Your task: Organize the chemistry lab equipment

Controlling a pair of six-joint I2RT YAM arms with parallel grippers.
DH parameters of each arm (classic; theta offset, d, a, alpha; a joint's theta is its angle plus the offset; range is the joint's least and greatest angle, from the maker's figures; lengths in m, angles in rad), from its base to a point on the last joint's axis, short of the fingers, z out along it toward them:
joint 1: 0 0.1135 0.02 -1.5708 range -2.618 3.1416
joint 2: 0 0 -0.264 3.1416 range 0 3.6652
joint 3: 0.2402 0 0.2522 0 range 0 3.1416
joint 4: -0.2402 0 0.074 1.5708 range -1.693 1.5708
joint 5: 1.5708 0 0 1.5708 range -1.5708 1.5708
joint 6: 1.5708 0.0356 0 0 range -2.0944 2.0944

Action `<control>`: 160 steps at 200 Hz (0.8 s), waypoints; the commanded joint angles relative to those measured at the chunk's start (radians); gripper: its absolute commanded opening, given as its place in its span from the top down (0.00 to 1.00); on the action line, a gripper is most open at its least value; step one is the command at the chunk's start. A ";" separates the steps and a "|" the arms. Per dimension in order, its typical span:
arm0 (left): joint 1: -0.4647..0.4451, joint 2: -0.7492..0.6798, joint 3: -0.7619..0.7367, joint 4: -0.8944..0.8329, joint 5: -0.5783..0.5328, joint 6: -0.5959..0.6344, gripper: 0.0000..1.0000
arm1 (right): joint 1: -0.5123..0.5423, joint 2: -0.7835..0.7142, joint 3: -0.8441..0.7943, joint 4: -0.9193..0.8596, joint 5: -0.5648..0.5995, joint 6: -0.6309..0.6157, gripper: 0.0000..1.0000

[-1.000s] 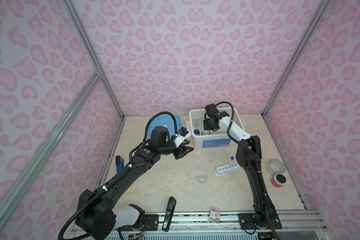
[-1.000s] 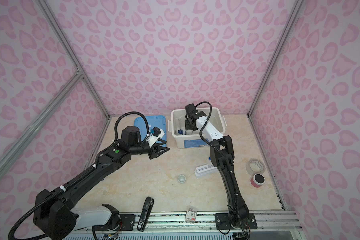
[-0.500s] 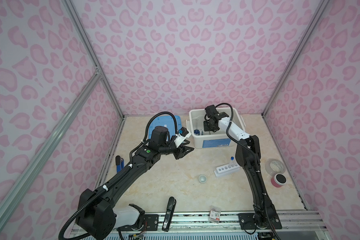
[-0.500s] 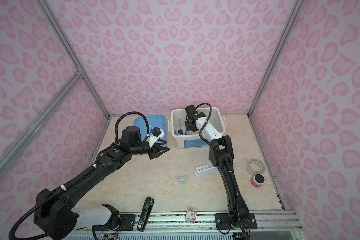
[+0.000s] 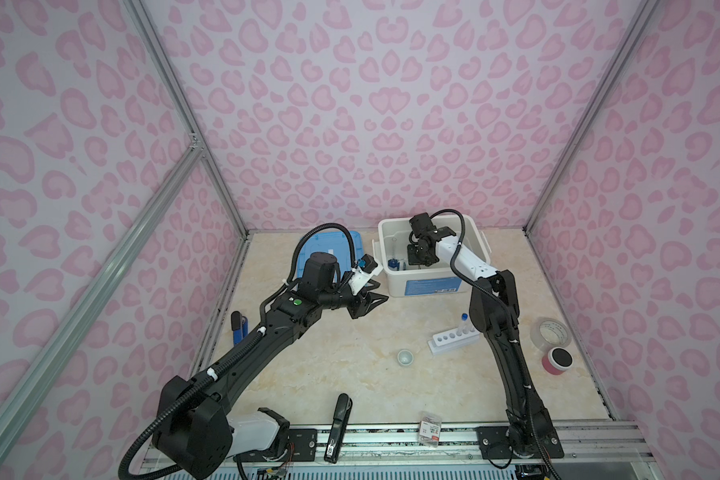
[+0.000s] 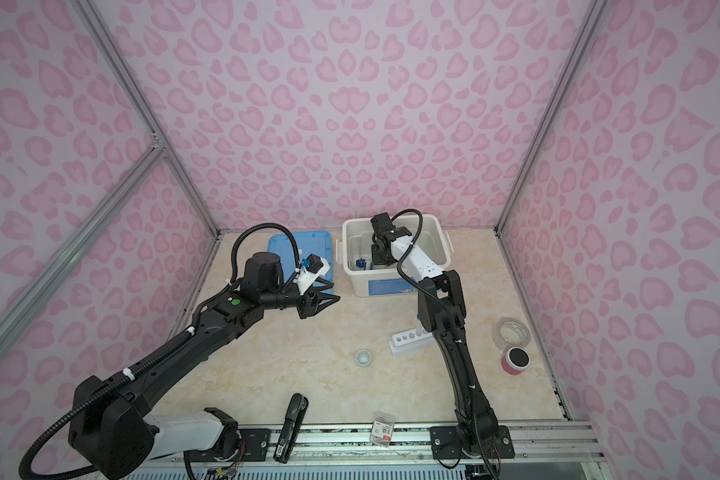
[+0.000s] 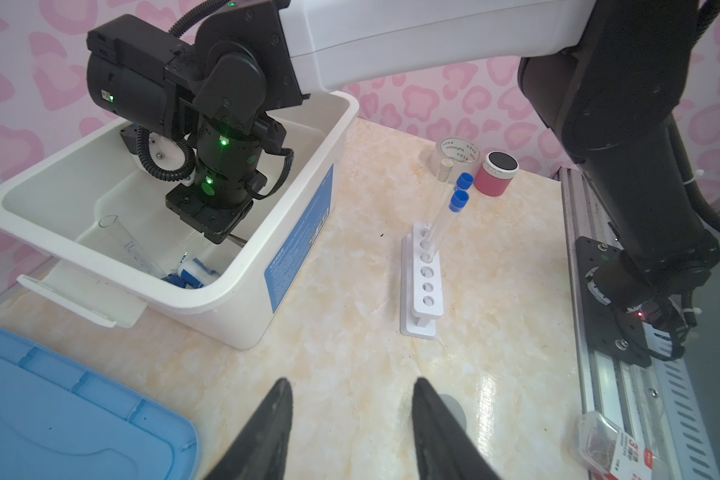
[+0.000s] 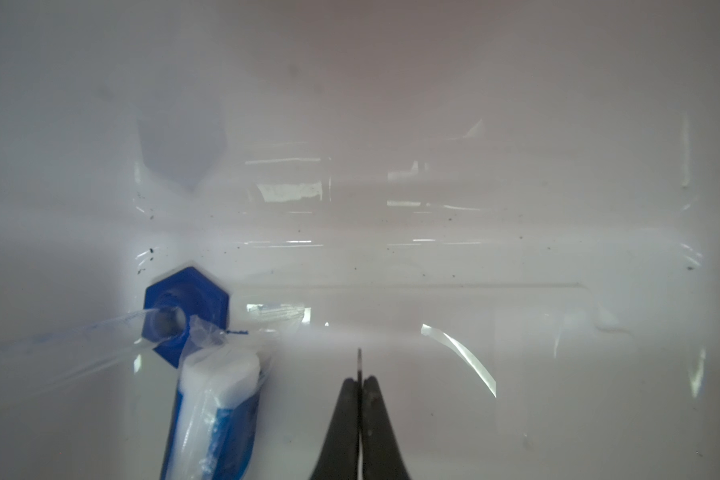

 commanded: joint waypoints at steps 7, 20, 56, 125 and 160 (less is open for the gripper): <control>0.001 0.005 0.006 0.035 0.013 0.000 0.51 | -0.002 0.021 -0.004 0.015 0.000 0.009 1.00; 0.001 0.008 0.007 0.033 0.014 0.000 0.51 | -0.002 0.025 -0.004 0.016 -0.005 0.014 1.00; 0.001 0.005 0.011 0.029 0.013 0.000 0.51 | -0.005 0.034 -0.004 0.025 -0.008 0.020 1.00; 0.000 0.000 0.009 0.029 0.016 -0.001 0.51 | -0.010 0.037 -0.009 0.028 -0.019 0.023 0.98; 0.001 -0.003 0.008 0.028 0.016 -0.003 0.51 | -0.011 0.035 -0.009 0.027 -0.019 0.025 0.96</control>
